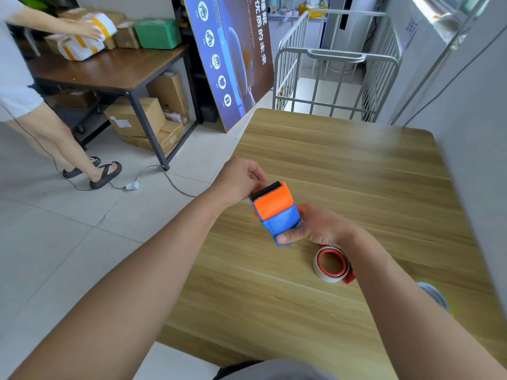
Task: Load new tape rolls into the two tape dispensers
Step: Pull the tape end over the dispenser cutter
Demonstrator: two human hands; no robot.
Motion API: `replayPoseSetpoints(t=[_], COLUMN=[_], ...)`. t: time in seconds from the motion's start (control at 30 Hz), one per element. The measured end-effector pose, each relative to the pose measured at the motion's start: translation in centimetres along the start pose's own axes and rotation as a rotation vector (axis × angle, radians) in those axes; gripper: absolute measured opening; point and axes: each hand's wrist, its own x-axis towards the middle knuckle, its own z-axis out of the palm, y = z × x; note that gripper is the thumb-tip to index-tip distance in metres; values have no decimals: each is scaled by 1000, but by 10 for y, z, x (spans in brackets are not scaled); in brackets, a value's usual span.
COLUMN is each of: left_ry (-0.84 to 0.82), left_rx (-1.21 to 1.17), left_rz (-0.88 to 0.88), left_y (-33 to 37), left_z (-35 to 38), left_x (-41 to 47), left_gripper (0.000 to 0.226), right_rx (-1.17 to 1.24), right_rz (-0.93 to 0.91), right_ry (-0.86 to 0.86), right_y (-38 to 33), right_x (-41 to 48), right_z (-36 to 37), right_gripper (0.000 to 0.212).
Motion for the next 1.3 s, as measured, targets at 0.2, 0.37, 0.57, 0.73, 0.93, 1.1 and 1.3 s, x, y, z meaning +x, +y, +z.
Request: replayPoseSetpoints(t=[0.2,0.37,0.57,0.73,0.93,1.1,1.3], left_ry=[-15,-19,88,86,125,239,302], left_rx=[-4,-33,-45,-69,115,120,77], left_rz=[-5,-18,-6,-4,91,43,-27], left_y=[12,14,19,21,19,12,5], left_z=[-3,-3,-8,-15,-9,-11,-24], left_x=[-1,-2,1,3,3,8,16], left_gripper=[5,7,15,20,9,13,23], right_rx=[-93,-75,-147,-113,-117,-94,-137], right_rz=[100,123,160,190,211,238,292], right_ry=[-17,-2,0,-31,-96,-93,-98], right_y=[10,13,15,22,12,10,1], right_x=[-1,-5,-5,-11,-13,-13,-17], right_z=[-1,0,-5,0,0,-2,-6], right_gripper=[31,40,35,48,70,48,46])
